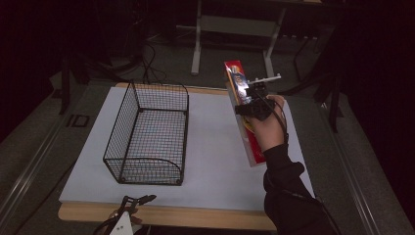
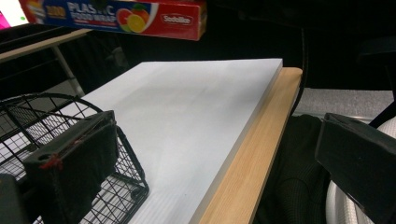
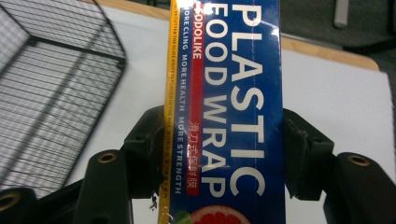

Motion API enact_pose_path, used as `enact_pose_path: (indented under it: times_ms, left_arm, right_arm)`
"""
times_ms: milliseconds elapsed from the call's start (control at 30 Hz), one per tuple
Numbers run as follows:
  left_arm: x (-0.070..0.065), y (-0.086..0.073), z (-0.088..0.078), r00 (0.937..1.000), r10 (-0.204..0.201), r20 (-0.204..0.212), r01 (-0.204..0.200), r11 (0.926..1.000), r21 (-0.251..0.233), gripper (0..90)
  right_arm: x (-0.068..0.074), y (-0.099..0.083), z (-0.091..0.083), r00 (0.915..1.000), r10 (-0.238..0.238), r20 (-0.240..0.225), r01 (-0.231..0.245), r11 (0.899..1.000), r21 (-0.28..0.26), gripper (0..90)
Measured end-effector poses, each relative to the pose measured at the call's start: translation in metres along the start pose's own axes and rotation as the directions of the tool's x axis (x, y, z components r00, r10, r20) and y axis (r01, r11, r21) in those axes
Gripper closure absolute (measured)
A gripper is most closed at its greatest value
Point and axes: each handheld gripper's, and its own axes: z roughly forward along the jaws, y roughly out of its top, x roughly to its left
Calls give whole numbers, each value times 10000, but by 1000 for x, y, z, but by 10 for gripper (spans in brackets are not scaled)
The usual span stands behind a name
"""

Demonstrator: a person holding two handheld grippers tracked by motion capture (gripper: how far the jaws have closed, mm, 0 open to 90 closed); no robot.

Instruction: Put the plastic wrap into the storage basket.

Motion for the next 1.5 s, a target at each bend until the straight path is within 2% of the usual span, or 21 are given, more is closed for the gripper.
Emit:
enact_pose_path:
  times_ms: [233, 533, 700, 800, 900, 967, 1067, 1233, 1300, 1367, 1433, 1500]
  left_arm:
    - [0, 0, 0, 10000, 24, 50, -24, 10000, 7, 1]
    - [-1, 0, -1, 10000, 20, 77, -20, 10000, -32, 1]
    - [-1, 0, -1, 10000, 31, 75, -30, 10000, -41, 1]
    - [0, 0, -2, 10000, 22, 72, -22, 10000, -47, 1]
    - [-1, 0, -2, 10000, 48, 67, -48, 10000, -52, 1]
    - [-1, 0, -3, 10000, 45, 65, -44, 10000, -73, 0]
    - [0, 0, -3, 10000, 56, 64, -55, 10000, -65, 1]
    - [0, 0, -3, 10000, 45, 74, -45, 10000, -88, 1]
    - [-1, 0, -3, 10000, 46, 75, -46, 9999, -95, 1]
    - [-1, 0, -4, 9999, 83, 94, -83, 9999, -88, 1]
    - [-1, 0, -4, 9999, 93, 99, -92, 9999, -76, 1]
    - [-1, 0, -4, 9999, 102, 82, -101, 9999, -81, 1]
  right_arm:
    - [32, 19, -5, 9984, -461, -333, 449, 9984, -341, 397]
    - [79, 37, -5, 9908, -1035, -869, 974, 9927, -712, 397]
    - [103, 43, -2, 9863, -1126, -1204, 1014, 9902, -959, 397]
    - [119, 43, 1, 9797, -1110, -1672, 930, 9894, -1115, 396]
    - [135, 42, 5, 9755, -1300, -1772, 1097, 9867, -1198, 396]
    - [144, 43, 7, 9702, -1296, -2047, 1062, 9869, -1213, 397]
    - [158, 46, 9, 9696, -1465, -1962, 1193, 9823, -1441, 397]
    - [177, 51, 14, 9644, -1590, -2111, 1251, 9783, -1652, 396]
    - [185, 52, 18, 9606, -1761, -2152, 1410, 9755, -1689, 396]
    - [193, 52, 23, 9526, -1992, -2298, 1607, 9712, -1758, 396]
    - [201, 51, 28, 9513, -2188, -2170, 1820, 9672, -1773, 396]
    - [208, 50, 34, 9499, -2225, -2196, 1835, 9655, -1847, 396]
